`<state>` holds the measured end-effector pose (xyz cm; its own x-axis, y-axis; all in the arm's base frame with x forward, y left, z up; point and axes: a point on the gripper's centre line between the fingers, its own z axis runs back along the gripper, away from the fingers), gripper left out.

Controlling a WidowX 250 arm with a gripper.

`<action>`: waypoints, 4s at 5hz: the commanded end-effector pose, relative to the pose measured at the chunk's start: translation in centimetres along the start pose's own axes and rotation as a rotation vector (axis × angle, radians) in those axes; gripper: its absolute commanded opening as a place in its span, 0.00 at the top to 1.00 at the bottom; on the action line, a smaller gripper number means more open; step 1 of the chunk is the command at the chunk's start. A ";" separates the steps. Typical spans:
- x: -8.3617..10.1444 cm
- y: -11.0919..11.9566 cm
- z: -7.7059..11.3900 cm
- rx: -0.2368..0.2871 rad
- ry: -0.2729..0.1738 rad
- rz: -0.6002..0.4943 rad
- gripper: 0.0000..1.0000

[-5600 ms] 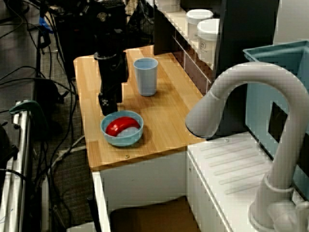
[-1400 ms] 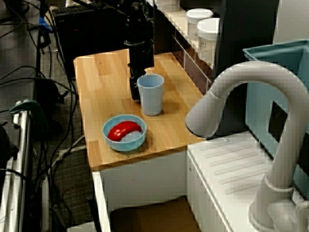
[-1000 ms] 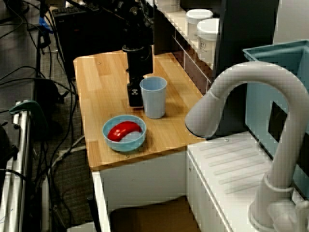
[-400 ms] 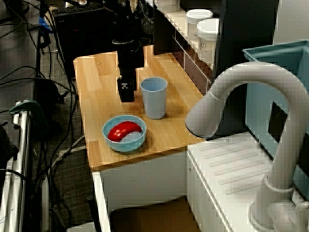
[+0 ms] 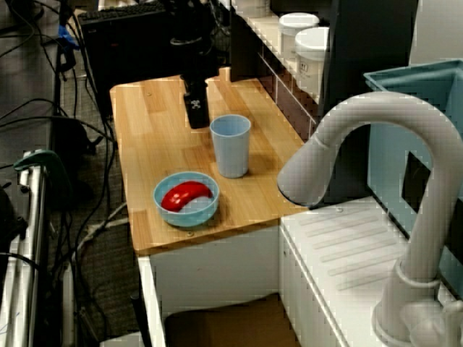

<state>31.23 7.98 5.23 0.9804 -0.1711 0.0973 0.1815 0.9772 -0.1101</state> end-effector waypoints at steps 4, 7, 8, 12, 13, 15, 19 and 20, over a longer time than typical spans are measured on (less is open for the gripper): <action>3.3 -2.3 -0.6 0.026 -0.035 0.003 0.00; 3.4 -5.2 0.2 0.003 -0.017 -0.033 0.00; 3.3 -5.3 0.7 -0.039 -0.002 -0.026 0.00; 2.1 -5.1 5.8 -0.031 -0.081 -0.076 0.00; 2.9 -5.6 8.5 -0.040 -0.087 -0.106 0.00; 3.0 -8.6 8.5 -0.011 -0.094 -0.154 0.00; 1.7 -11.6 4.9 0.004 -0.074 -0.167 0.00; 2.4 -11.5 4.9 0.008 -0.071 -0.162 0.00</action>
<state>31.88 -3.05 10.15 0.9395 -0.3113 0.1426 0.3262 0.9404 -0.0961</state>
